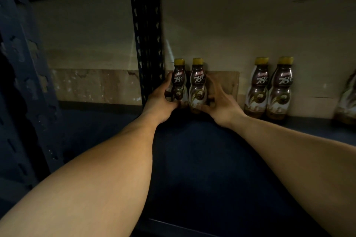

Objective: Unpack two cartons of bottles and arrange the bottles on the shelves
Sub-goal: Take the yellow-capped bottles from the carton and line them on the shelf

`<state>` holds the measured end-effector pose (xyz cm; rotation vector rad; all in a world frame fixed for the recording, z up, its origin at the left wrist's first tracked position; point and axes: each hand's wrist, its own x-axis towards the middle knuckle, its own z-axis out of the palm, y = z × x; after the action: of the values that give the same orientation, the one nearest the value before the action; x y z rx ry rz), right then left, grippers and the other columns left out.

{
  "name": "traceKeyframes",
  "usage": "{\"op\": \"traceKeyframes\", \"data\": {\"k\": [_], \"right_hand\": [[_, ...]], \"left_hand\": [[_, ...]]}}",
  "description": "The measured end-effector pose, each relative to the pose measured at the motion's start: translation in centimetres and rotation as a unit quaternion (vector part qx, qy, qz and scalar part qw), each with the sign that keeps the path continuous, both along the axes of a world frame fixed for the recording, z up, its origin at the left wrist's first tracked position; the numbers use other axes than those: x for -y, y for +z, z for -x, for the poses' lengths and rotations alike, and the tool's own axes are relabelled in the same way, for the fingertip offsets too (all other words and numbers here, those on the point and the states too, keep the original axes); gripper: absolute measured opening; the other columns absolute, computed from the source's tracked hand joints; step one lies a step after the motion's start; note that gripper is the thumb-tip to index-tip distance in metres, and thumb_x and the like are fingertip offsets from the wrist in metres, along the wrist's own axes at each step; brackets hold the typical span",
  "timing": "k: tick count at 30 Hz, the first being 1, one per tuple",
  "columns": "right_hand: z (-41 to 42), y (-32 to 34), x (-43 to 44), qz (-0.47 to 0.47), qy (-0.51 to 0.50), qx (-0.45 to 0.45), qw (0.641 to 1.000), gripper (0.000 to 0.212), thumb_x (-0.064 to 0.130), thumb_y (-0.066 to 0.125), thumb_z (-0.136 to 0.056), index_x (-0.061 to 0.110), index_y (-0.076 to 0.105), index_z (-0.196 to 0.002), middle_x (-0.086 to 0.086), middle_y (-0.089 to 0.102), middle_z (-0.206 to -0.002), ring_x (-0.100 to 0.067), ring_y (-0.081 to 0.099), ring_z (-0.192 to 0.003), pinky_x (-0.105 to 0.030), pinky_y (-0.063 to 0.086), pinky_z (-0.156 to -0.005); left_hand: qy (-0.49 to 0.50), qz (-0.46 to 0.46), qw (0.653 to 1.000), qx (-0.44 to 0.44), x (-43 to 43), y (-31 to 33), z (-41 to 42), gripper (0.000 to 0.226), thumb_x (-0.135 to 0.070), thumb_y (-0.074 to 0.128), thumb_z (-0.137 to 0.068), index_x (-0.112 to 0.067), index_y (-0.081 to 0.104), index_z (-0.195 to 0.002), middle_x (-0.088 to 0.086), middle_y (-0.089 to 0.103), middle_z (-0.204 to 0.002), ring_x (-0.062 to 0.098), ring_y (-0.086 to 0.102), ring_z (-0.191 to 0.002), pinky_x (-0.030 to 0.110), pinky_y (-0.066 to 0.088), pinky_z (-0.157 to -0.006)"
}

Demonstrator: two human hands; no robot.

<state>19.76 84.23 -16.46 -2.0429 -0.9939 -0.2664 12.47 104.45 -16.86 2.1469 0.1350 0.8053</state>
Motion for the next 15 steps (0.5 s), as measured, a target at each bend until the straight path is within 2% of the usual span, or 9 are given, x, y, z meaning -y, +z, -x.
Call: {"op": "traceKeyframes", "data": {"k": [5,8,12,15], "right_hand": [[-0.04,-0.06,-0.14,-0.004,-0.003,-0.006,1.0,0.094,0.03,0.076,-0.091,0.051,0.009,-0.154,0.003,0.059,-0.141,-0.018,0.057,-0.128,-0.046,0.046,-0.111],[0.07,-0.05,-0.07,0.002,-0.008,0.002,1.0,0.093,0.03,0.074,-0.092,0.047,0.009,-0.156,0.0,0.06,-0.14,-0.02,0.058,-0.127,-0.044,0.046,-0.11],[0.16,-0.22,-0.05,0.003,-0.014,0.008,1.0,0.091,0.033,0.073,-0.092,0.045,0.009,-0.156,-0.001,0.063,-0.137,-0.021,0.06,-0.126,-0.044,0.047,-0.109],[-0.03,-0.22,-0.19,0.004,-0.014,0.005,1.0,0.092,0.033,0.074,-0.091,0.046,0.009,-0.156,-0.001,0.063,-0.138,-0.021,0.06,-0.125,-0.047,0.047,-0.109]], "left_hand": [[-0.002,0.007,1.0,0.001,0.12,0.04,0.04,0.094,-0.016,0.076,-0.088,-0.05,0.018,-0.154,-0.006,0.037,-0.158,0.014,0.037,-0.143,0.041,0.033,-0.119],[0.007,-0.001,1.0,-0.011,0.08,-0.05,0.02,0.092,-0.018,0.074,-0.09,-0.048,0.017,-0.155,-0.005,0.035,-0.159,0.014,0.036,-0.143,0.037,0.031,-0.119],[0.007,0.004,1.0,-0.003,0.05,-0.12,0.07,0.094,-0.018,0.075,-0.088,-0.052,0.017,-0.153,-0.006,0.038,-0.157,0.015,0.039,-0.142,0.043,0.034,-0.119],[0.011,0.006,1.0,-0.003,0.18,-0.02,0.24,0.094,-0.018,0.075,-0.088,-0.053,0.017,-0.152,-0.007,0.04,-0.156,0.014,0.04,-0.141,0.042,0.034,-0.119]]}}
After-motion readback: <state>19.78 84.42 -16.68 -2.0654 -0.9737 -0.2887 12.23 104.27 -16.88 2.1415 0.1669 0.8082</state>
